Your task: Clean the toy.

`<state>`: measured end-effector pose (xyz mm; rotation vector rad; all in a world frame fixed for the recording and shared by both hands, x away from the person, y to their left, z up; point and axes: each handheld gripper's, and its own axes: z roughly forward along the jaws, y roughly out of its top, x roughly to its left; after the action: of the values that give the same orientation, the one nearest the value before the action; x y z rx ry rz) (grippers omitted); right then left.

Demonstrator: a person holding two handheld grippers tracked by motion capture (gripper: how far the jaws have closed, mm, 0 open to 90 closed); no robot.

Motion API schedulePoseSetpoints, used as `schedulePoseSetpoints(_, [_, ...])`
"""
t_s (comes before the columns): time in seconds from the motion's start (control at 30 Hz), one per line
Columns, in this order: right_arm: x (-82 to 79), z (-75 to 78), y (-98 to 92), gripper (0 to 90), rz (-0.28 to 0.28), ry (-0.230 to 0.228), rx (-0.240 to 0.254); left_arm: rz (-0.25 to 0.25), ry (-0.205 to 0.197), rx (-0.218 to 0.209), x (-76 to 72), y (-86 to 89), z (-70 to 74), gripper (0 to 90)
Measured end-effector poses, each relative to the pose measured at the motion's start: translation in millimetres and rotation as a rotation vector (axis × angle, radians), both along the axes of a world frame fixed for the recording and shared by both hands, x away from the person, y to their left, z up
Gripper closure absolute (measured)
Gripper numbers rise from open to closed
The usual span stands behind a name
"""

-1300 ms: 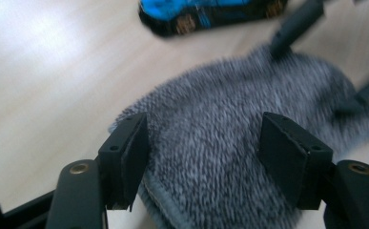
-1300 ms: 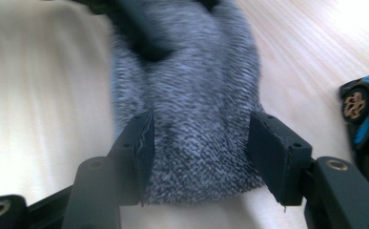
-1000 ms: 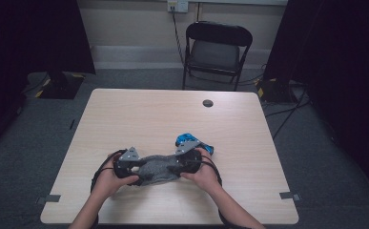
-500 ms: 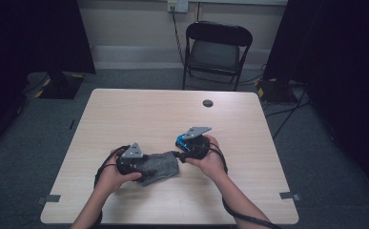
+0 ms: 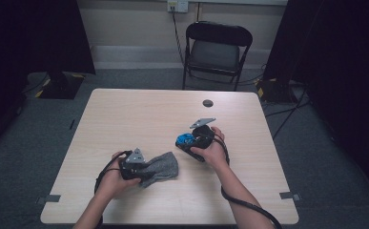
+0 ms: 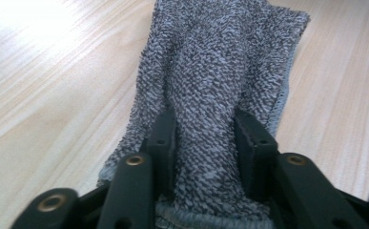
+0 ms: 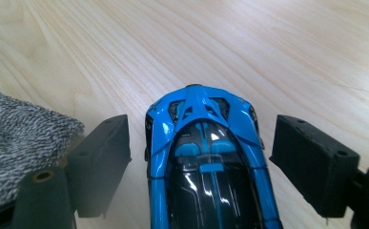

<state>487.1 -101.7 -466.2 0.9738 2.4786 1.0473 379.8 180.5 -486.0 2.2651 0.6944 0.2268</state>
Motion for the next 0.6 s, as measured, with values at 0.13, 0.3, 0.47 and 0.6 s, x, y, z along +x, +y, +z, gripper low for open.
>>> schedulePoseSetpoints(0.13, [3.8,-4.5,5.4,20.5,0.01,0.009,-0.049,0.018,-0.01,-0.043,-2.2,4.1,-4.0,67.6])
schedulePoseSetpoints(0.3, [2.0,-8.0,3.3,19.5,0.02,0.015,-0.072,0.034,0.003,-0.061,-1.4,5.7,-4.7,69.6])
schedulePoseSetpoints(0.47, [-0.8,-12.1,-4.0,18.7,0.025,0.027,-0.071,0.043,0.005,-0.078,-1.8,7.4,-6.1,71.0])
schedulePoseSetpoints(0.6, [-2.6,-16.4,-6.8,18.7,0.016,0.033,-0.081,0.049,0.001,-0.076,-2.8,6.7,-6.1,71.5])
